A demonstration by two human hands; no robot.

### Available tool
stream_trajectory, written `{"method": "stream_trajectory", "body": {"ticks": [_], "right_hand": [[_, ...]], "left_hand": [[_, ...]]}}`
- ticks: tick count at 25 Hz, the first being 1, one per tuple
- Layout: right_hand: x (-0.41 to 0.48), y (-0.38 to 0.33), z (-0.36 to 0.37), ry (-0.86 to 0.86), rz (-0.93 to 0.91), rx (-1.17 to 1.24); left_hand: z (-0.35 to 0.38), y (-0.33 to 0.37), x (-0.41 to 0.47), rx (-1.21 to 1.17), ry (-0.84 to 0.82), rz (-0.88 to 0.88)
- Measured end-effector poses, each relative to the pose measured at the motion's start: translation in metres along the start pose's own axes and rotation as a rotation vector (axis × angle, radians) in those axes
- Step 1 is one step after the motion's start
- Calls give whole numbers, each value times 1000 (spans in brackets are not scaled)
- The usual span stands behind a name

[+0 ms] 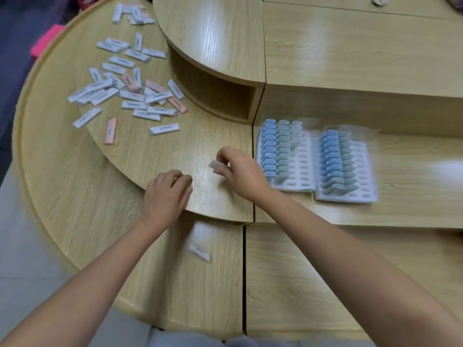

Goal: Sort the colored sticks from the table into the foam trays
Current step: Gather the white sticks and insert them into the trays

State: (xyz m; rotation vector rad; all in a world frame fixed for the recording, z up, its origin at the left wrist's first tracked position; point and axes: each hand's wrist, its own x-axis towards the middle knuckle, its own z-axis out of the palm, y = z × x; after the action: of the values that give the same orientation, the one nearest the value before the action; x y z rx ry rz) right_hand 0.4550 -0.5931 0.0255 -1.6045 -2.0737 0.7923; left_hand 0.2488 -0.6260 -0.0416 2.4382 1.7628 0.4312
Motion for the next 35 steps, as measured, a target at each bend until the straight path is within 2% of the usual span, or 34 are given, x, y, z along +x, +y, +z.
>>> {"method": "stream_trajectory", "body": {"ticks": [3, 7, 12, 15, 17, 25, 28, 32, 35], "right_hand": [[-7, 6, -1, 8, 30, 47], [-5, 12, -9, 45, 97, 154], [2, 2, -8, 70, 90, 180], [8, 2, -6, 78, 107, 173], [11, 3, -5, 86, 120, 175], [11, -1, -10, 139, 109, 223], [1, -3, -31, 218, 111, 299], [-30, 16, -85, 423, 122, 377], [-54, 42, -112, 570, 192, 414]], "left_hand": [[-5, 8, -8, -159, 3, -108], [-17, 7, 11, -224, 40, -239], [-24, -33, 80, -140, 65, -384], [-21, -56, 117, -90, -24, -509], [-17, -67, 126, -67, -86, -525], [-13, -65, 107, -95, -9, -446], [-27, -49, 102, -265, 22, -385], [-62, 14, 114, -532, 188, -11], [-79, 82, 131, -528, 182, 284]]}}
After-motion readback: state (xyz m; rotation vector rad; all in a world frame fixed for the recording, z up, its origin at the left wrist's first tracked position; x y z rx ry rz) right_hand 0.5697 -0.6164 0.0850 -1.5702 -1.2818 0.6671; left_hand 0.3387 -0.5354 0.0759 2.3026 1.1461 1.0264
